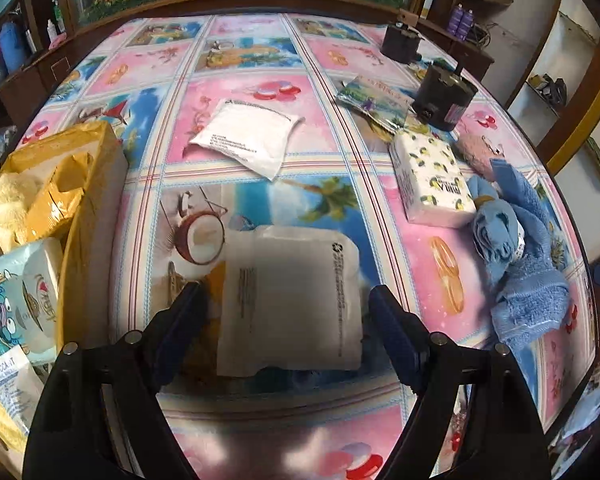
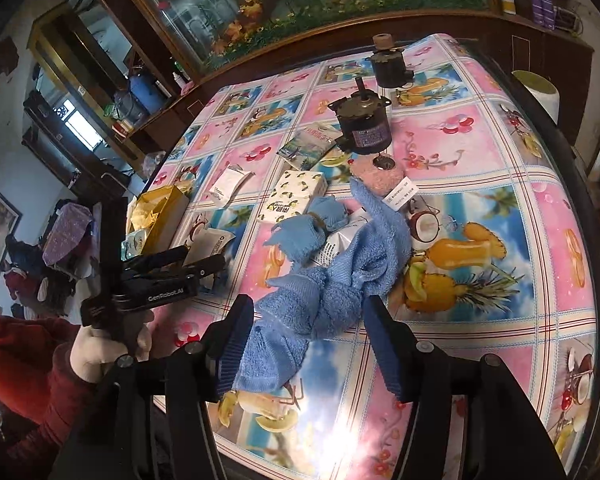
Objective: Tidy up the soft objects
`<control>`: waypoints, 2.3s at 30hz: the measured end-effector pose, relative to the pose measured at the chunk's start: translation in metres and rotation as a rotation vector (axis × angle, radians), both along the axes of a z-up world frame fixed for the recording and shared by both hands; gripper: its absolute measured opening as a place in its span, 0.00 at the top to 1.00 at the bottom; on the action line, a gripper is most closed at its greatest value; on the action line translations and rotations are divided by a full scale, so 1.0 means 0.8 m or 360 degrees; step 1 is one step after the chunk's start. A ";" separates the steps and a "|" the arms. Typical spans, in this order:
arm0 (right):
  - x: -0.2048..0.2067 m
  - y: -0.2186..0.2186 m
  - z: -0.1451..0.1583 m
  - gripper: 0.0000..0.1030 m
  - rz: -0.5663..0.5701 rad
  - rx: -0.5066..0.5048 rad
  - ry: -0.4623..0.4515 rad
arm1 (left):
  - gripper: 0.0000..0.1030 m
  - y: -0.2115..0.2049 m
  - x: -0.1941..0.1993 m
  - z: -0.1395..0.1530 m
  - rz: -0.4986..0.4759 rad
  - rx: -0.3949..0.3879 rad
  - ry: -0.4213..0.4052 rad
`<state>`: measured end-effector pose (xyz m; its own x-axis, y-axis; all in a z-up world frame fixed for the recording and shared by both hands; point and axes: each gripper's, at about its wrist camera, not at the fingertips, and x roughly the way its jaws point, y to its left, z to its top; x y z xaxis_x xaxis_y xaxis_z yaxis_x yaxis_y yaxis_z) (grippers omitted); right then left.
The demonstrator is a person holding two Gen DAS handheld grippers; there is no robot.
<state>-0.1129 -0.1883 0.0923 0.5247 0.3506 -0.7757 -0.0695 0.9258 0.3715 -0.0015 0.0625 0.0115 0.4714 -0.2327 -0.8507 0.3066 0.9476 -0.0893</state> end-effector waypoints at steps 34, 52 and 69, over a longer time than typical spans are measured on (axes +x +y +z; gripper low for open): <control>0.244 0.212 -0.040 0.16 0.0539 -0.0273 0.0076 | 0.63 0.139 -0.127 0.102 0.0122 -0.0578 -0.0157; 0.256 0.261 -0.070 0.91 0.0585 -0.0542 0.0093 | 0.61 0.280 -0.123 0.059 0.0635 -0.0350 -0.0103; 0.075 0.370 0.020 0.93 0.1107 -0.0056 -0.0001 | 0.35 0.292 -0.164 0.094 0.0772 -0.0311 -0.0266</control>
